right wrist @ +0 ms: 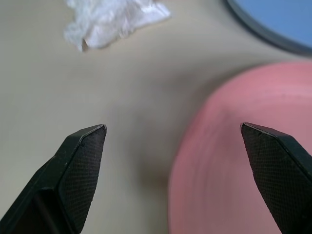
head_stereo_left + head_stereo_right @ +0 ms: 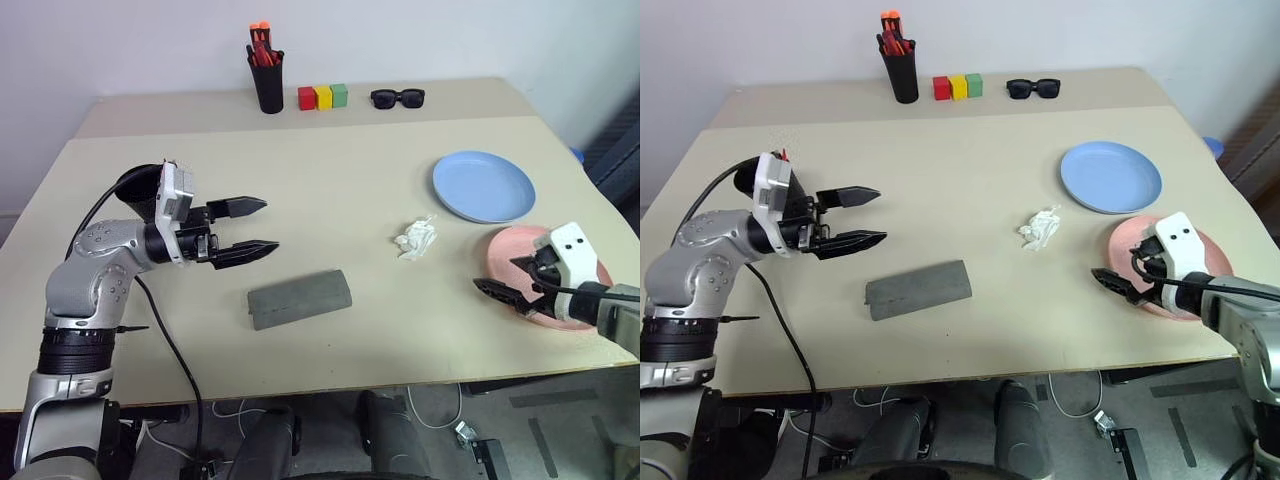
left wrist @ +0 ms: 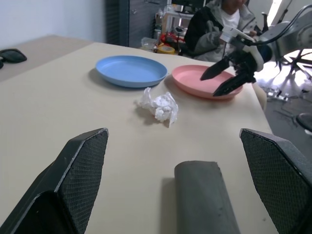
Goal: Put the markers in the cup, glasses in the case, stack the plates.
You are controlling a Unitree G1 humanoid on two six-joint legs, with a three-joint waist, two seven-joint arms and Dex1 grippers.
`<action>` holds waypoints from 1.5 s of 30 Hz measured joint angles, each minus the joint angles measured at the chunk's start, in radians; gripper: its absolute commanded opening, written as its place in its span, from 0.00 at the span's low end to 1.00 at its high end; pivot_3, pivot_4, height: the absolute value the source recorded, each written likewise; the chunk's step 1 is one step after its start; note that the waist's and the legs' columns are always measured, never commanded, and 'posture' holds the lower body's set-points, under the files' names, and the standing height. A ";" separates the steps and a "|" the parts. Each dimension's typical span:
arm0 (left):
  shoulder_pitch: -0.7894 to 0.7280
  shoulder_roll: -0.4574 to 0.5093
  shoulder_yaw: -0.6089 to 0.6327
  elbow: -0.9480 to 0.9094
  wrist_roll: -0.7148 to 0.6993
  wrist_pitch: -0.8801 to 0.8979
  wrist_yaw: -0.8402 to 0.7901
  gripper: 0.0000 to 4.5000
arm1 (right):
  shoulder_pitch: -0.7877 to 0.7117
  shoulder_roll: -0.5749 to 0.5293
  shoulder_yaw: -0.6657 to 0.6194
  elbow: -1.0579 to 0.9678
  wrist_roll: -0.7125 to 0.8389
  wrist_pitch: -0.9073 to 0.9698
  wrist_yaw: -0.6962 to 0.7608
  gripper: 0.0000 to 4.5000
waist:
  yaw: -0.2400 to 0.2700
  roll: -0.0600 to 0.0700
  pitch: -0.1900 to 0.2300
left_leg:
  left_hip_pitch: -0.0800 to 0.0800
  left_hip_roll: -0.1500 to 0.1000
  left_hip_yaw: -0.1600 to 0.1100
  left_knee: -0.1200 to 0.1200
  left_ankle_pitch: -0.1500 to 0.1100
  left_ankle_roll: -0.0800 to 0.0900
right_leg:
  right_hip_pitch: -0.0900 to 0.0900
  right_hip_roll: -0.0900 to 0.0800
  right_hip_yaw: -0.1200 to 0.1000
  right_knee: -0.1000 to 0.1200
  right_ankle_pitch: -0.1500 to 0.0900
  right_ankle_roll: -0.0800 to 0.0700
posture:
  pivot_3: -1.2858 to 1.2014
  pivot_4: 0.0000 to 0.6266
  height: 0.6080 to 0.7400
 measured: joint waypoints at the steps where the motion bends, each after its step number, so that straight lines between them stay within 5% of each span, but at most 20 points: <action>1: -0.011 -0.008 -0.012 0.012 0.001 -0.010 -0.005 0.99 | 0.032 -0.001 0.007 -0.015 -0.019 -0.002 -0.011 1.00 | 0.004 0.000 0.000 | 0.000 0.000 0.000 0.000 0.000 0.000 | 0.000 0.000 0.000 0.000 0.000 0.000 | 0.52 0.24 1.00; 3: -0.019 -0.019 -0.022 0.017 0.006 -0.020 -0.008 0.99 | 0.066 -0.001 0.018 -0.013 -0.048 -0.006 -0.028 1.00 | 0.005 0.000 0.000 | 0.000 0.000 0.000 0.001 0.000 0.000 | 0.001 -0.001 0.000 -0.001 0.000 0.000 | 0.52 0.24 1.00; 6: -0.032 -0.034 -0.038 0.026 0.015 -0.036 -0.006 1.00 | 0.081 -0.001 0.017 -0.003 -0.073 -0.020 -0.045 0.81 | 0.003 0.000 0.000 | 0.000 0.000 0.000 0.001 0.000 0.000 | 0.001 0.000 0.000 -0.001 0.000 0.000 | 0.52 0.24 1.00; 13: -0.049 -0.044 -0.052 0.053 0.021 -0.057 -0.004 1.00 | 0.093 -0.004 0.021 0.040 -0.128 -0.061 -0.055 0.00 | -0.002 -0.001 0.000 | 0.001 0.000 0.000 0.001 0.000 0.000 | 0.002 0.000 0.000 -0.001 0.000 0.000 | 0.52 0.24 1.00; 20: -0.049 -0.044 -0.051 0.065 0.021 -0.078 0.000 1.00 | 0.061 -0.022 0.010 0.039 -0.130 -0.052 -0.042 0.00 | 0.002 -0.001 -0.001 | 0.002 0.000 0.000 0.001 0.000 0.000 | 0.004 0.000 0.000 -0.002 0.000 0.001 | 0.52 0.24 1.00; 30: -0.068 -0.088 -0.020 0.133 0.044 -0.193 0.071 1.00 | -0.343 -0.116 0.121 0.257 -0.208 -0.108 -0.078 0.00 | -0.004 0.000 0.000 | 0.000 0.000 0.000 0.001 0.000 0.000 | 0.002 0.000 0.000 -0.003 0.000 0.001 | 0.52 0.24 1.00; 44: 0.064 -0.082 0.025 0.009 0.038 -0.202 0.152 1.00 | -0.849 0.161 0.456 1.014 -0.457 -0.722 -0.035 0.00 | -0.007 0.000 0.000 | -0.001 0.000 0.001 0.000 0.000 0.000 | -0.001 0.000 0.000 -0.003 0.001 0.001 | 0.52 0.24 1.00; 45: 0.070 -0.082 0.025 -0.001 0.038 -0.201 0.154 1.00 | -0.869 0.175 0.464 1.064 -0.469 -0.753 -0.037 0.07 | -0.006 0.001 0.000 | -0.001 0.000 0.000 0.000 0.000 0.000 | -0.001 0.000 0.000 -0.003 0.001 0.001 | 0.52 0.24 1.00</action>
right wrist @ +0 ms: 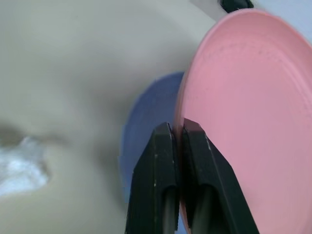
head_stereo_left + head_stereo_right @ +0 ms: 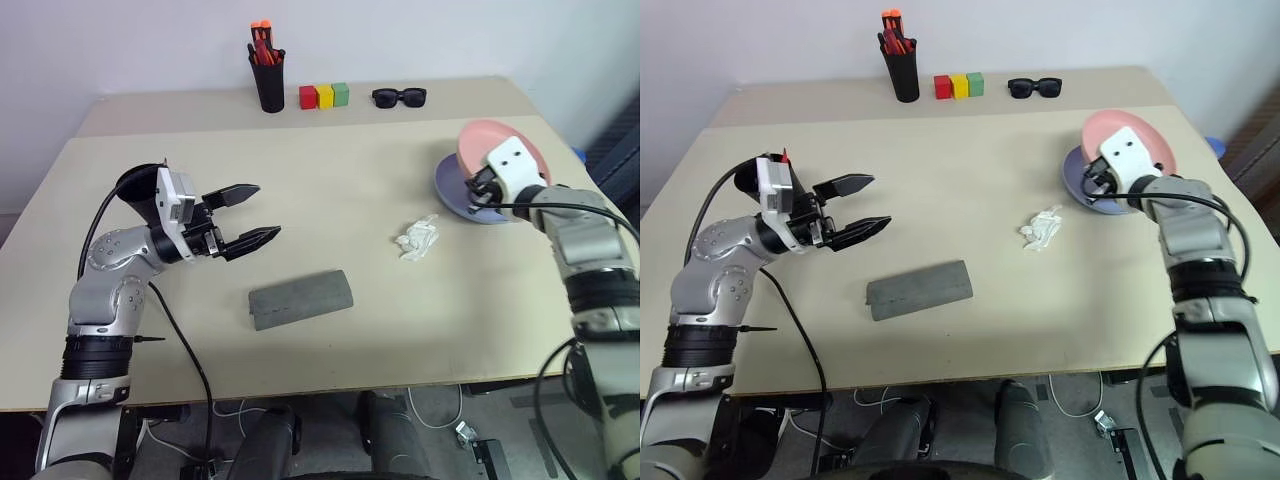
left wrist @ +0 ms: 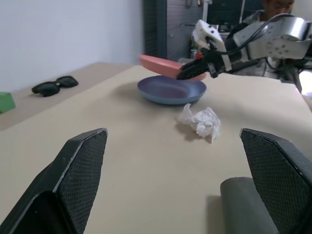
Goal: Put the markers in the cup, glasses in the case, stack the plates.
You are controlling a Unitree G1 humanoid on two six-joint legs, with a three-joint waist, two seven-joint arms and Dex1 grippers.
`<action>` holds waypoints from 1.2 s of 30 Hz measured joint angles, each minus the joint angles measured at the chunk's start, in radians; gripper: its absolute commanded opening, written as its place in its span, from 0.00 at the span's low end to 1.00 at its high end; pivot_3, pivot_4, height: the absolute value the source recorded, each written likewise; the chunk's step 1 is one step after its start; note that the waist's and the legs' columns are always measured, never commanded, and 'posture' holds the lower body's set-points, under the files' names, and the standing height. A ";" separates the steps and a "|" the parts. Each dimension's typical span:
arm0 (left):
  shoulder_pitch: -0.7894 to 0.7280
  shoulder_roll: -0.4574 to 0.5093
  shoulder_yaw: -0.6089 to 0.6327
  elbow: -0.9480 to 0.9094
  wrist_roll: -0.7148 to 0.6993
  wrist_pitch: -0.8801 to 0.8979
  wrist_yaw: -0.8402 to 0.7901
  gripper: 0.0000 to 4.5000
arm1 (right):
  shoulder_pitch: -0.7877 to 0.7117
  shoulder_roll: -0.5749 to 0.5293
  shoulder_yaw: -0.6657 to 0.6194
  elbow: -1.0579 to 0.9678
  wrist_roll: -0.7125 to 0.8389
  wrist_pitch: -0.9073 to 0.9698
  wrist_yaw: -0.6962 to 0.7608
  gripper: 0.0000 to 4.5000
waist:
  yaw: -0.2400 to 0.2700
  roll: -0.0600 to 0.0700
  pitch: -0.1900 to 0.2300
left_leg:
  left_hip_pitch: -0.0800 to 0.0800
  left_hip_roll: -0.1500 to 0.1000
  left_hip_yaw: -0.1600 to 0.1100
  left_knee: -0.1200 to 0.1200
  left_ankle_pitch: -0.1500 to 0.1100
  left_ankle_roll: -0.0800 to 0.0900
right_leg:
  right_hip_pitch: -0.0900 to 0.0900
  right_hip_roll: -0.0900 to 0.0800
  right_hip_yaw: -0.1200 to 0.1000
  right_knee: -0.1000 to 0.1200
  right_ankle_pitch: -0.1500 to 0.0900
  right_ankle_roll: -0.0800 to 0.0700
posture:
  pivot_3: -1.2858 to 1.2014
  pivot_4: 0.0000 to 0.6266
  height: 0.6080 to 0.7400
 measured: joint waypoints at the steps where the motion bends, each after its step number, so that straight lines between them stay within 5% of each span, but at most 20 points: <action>1: 0.006 0.000 0.001 -0.010 0.000 0.002 0.004 1.00 | -0.021 0.016 0.004 0.057 -0.007 -0.027 0.007 0.15 | 0.001 0.000 0.000 | 0.000 0.000 0.000 0.000 0.000 0.000 | 0.000 0.000 0.000 0.000 0.000 0.000 | 0.52 0.24 1.00; 9: 0.046 0.013 0.015 -0.036 -0.018 0.018 0.026 1.00 | -0.043 0.029 -0.008 0.148 -0.011 -0.064 0.059 0.99 | -0.004 0.000 0.000 | 0.000 0.000 0.000 -0.001 0.000 0.000 | 0.000 0.000 0.000 0.001 0.000 0.000 | 0.52 0.24 1.00; 16: 0.039 0.017 0.015 -0.030 -0.019 0.013 0.022 1.00 | -0.021 0.040 -0.204 -0.145 0.218 0.230 0.112 0.99 | -0.002 0.001 0.001 | 0.000 0.000 -0.001 -0.001 0.000 0.000 | -0.001 0.001 0.000 0.001 0.000 0.000 | 0.52 0.24 1.00; 23: 0.014 0.022 0.015 0.005 -0.020 0.011 -0.007 1.00 | 0.283 0.069 -0.248 -0.601 0.417 0.540 0.146 0.99 | 0.005 0.001 0.000 | 0.000 -0.001 -0.001 0.000 0.000 0.000 | 0.000 -0.001 0.000 0.001 0.000 0.000 | 0.52 0.24 1.00; 36: 0.009 0.023 0.013 0.008 -0.018 0.011 -0.014 1.00 | 0.375 0.066 -0.070 -0.546 0.257 0.367 0.158 0.93 | 0.000 0.001 0.000 | 0.001 0.000 0.000 0.000 0.000 0.000 | 0.000 0.000 0.000 0.002 0.000 0.000 | 0.52 0.24 1.00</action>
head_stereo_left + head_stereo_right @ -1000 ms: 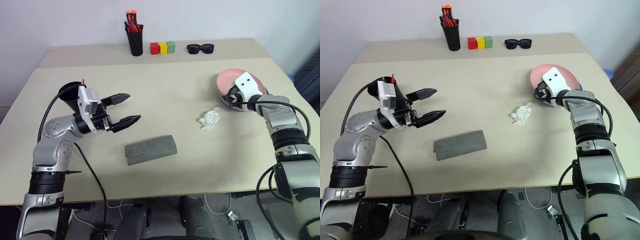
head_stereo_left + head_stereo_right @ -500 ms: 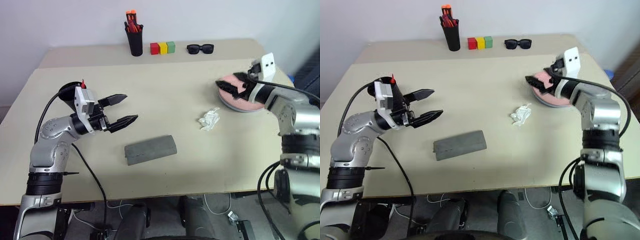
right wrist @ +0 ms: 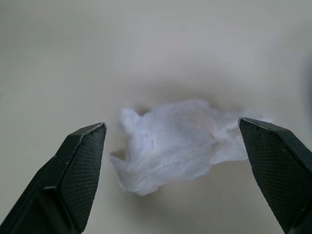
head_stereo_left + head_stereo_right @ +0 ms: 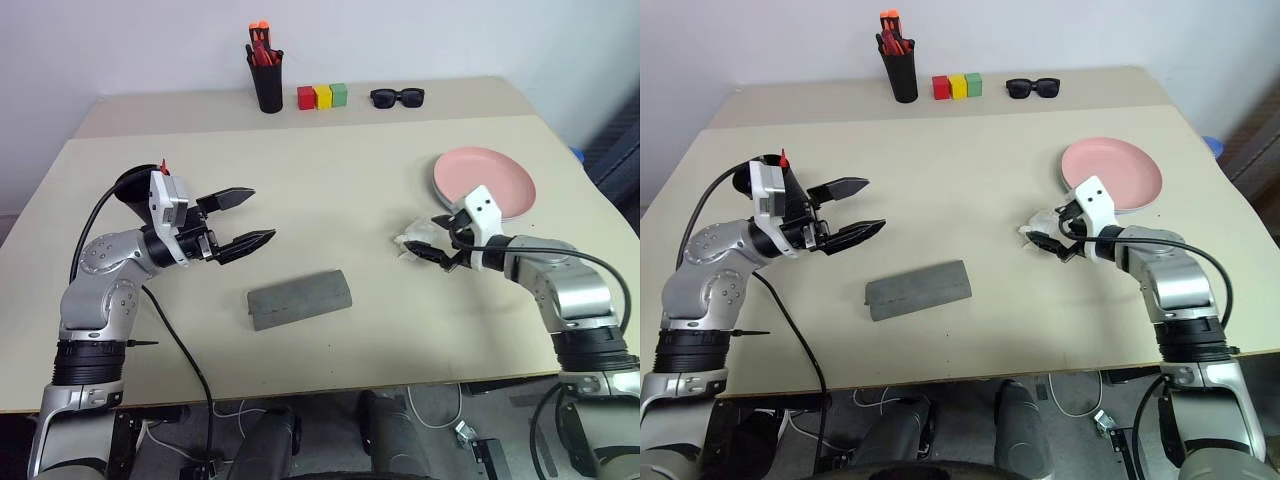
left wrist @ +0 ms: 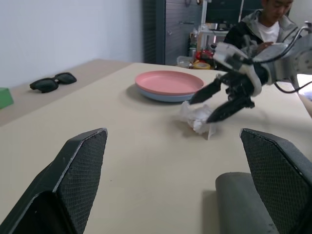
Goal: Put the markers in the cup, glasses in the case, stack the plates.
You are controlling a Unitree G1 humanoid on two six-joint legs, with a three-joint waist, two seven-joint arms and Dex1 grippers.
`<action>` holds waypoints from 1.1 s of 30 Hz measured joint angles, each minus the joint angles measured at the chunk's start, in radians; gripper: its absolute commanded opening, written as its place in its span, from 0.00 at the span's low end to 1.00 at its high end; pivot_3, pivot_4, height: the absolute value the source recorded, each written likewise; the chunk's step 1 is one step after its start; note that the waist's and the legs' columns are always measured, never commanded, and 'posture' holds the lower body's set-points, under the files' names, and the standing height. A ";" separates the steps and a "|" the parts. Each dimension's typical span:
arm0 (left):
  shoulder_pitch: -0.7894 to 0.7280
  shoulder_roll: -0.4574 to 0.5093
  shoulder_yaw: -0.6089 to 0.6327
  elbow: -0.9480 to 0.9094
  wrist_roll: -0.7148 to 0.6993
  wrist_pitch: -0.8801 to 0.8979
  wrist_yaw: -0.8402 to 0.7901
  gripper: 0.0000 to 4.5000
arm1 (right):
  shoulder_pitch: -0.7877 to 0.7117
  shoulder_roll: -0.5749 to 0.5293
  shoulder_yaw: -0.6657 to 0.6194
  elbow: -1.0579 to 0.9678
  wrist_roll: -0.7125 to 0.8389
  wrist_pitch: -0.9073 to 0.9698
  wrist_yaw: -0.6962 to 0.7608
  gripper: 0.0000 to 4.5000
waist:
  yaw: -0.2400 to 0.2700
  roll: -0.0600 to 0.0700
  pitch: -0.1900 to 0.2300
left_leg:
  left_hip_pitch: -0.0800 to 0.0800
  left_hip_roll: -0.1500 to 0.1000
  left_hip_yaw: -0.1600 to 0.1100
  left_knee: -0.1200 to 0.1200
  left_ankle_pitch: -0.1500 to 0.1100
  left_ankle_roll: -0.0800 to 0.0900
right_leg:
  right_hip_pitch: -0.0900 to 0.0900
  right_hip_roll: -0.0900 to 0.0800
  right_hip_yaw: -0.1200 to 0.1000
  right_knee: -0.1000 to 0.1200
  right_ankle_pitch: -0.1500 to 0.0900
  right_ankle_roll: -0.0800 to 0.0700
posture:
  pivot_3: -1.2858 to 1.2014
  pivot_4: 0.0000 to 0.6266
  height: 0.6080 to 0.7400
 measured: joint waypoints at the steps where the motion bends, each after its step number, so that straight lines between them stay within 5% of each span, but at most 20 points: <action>1: 0.002 0.000 0.000 -0.007 0.000 0.000 0.004 1.00 | -0.003 0.005 0.018 0.029 -0.014 -0.010 0.001 0.87 | 0.000 0.000 0.000 | 0.000 0.000 0.000 0.000 0.000 0.000 | 0.000 0.000 0.000 0.000 0.000 0.000 | 0.52 0.24 1.00; 5: 0.028 0.009 0.001 -0.040 0.000 0.004 0.015 1.00 | -0.028 0.013 0.029 0.092 -0.037 -0.050 0.005 0.50 | 0.000 0.000 0.000 | 0.000 0.000 0.000 0.000 0.000 0.000 | 0.000 0.000 0.000 0.000 0.000 0.000 | 0.52 0.24 1.00; 9: 0.035 0.009 0.001 -0.051 0.000 0.007 0.029 1.00 | -0.055 0.025 0.014 0.115 -0.028 -0.049 0.015 0.02 | 0.000 0.000 0.000 | 0.000 0.000 0.000 0.000 0.000 0.000 | 0.000 0.000 0.000 0.000 0.000 0.000 | 0.52 0.24 1.00; 17: 0.040 0.009 0.001 -0.068 -0.002 0.007 0.048 1.00 | -0.193 0.034 -0.097 0.184 0.025 -0.092 -0.035 0.01 | 0.000 0.000 0.000 | 0.000 0.000 0.000 0.000 0.000 0.000 | 0.000 0.000 0.000 0.000 0.000 0.000 | 0.52 0.24 1.00; 21: 0.039 0.005 0.000 -0.069 -0.002 0.007 0.056 1.00 | -0.311 0.030 -0.125 0.379 -0.041 -0.190 -0.155 0.35 | -0.001 0.000 0.000 | 0.000 0.000 0.000 0.000 0.000 0.000 | 0.000 0.000 0.000 0.000 0.000 0.000 | 0.52 0.24 1.00; 27: 0.039 0.005 -0.001 -0.074 -0.003 0.021 0.071 1.00 | -0.388 0.032 -0.116 0.633 -0.133 -0.299 -0.253 1.00 | -0.003 0.000 0.000 | -0.001 0.000 0.000 -0.001 0.000 0.000 | -0.001 0.000 0.000 -0.001 0.000 0.000 | 0.52 0.24 1.00; 33: 0.065 0.005 0.001 -0.093 -0.003 0.028 0.084 1.00 | -0.418 0.032 -0.133 0.674 -0.148 -0.392 -0.266 1.00 | -0.008 0.000 0.000 | 0.000 0.000 0.000 -0.002 0.000 0.000 | -0.001 0.000 0.000 -0.001 0.000 0.000 | 0.52 0.24 1.00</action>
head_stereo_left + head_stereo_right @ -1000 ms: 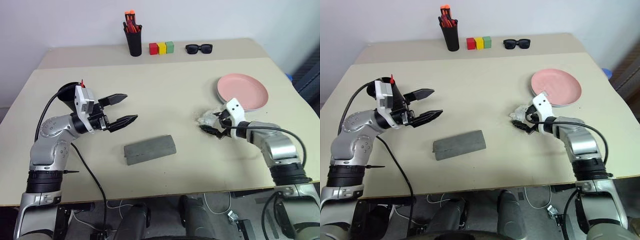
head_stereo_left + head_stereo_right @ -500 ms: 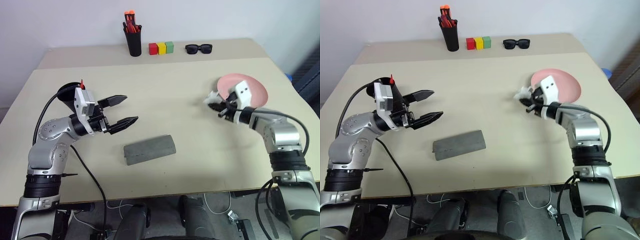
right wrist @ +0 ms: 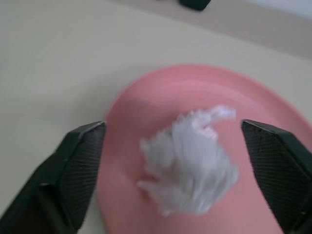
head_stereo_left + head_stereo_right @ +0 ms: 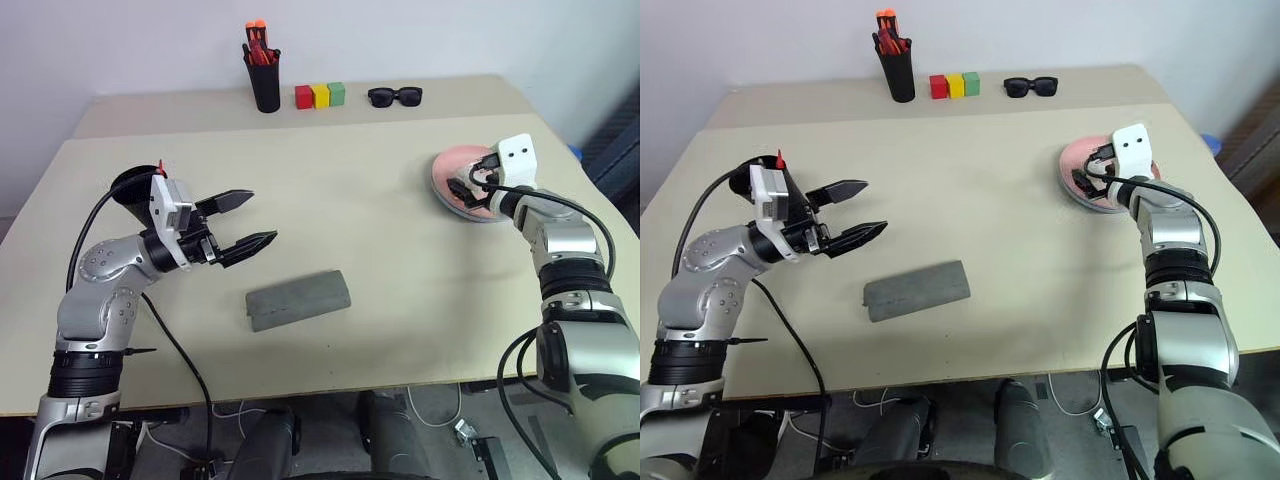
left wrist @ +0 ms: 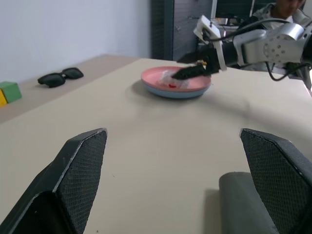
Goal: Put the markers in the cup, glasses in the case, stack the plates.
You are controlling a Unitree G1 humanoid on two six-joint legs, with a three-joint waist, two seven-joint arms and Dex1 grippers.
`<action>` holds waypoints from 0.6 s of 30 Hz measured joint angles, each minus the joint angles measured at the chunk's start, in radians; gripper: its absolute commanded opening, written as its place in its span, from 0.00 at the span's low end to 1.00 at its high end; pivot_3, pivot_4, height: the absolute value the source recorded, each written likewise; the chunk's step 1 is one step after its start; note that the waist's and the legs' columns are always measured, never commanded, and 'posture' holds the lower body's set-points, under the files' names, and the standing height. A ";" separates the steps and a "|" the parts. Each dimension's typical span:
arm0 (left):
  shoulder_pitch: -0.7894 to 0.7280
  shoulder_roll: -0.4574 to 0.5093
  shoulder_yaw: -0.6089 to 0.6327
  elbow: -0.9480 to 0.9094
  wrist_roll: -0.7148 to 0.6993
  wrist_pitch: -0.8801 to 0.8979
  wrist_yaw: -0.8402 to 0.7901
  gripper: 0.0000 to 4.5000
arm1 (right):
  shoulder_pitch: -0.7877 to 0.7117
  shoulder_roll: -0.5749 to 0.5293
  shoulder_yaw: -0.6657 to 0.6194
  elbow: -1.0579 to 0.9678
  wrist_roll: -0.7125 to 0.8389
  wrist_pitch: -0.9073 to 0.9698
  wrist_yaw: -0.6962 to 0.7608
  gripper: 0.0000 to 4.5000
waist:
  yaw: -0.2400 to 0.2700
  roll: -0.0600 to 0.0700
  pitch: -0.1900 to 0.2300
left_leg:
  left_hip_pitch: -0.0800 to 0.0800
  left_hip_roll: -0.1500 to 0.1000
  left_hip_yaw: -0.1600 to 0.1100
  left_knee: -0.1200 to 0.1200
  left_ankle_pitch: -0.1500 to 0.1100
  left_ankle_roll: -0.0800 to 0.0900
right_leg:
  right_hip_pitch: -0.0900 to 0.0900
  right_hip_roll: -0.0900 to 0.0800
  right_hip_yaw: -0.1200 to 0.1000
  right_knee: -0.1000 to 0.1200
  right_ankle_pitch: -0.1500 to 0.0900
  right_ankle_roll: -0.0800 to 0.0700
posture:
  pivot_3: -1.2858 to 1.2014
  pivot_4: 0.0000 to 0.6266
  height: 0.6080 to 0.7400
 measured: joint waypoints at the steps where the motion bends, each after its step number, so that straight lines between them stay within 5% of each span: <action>1: 0.005 0.000 0.002 -0.005 -0.001 0.000 0.002 1.00 | 0.004 0.001 -0.016 -0.016 0.023 -0.006 0.027 1.00 | 0.001 0.000 0.000 | 0.000 0.000 0.000 0.000 0.000 0.000 | 0.000 0.000 0.000 0.000 0.000 0.000 | 0.52 0.24 1.00; 7: 0.064 0.027 0.054 -0.040 -0.021 0.001 0.007 1.00 | 0.194 0.007 -0.047 -0.445 0.242 0.047 0.340 1.00 | 0.004 0.000 0.000 | 0.000 0.001 -0.001 -0.001 0.000 0.000 | 0.000 0.000 0.000 0.000 0.000 0.000 | 0.52 0.24 1.00; 18: 0.213 0.061 0.085 -0.144 -0.044 0.021 0.007 1.00 | 0.556 -0.042 0.055 -0.975 0.424 0.196 0.636 1.00 | 0.010 0.000 0.000 | 0.001 0.001 0.000 0.001 0.000 0.000 | 0.001 0.000 0.000 0.001 0.000 0.000 | 0.52 0.24 1.00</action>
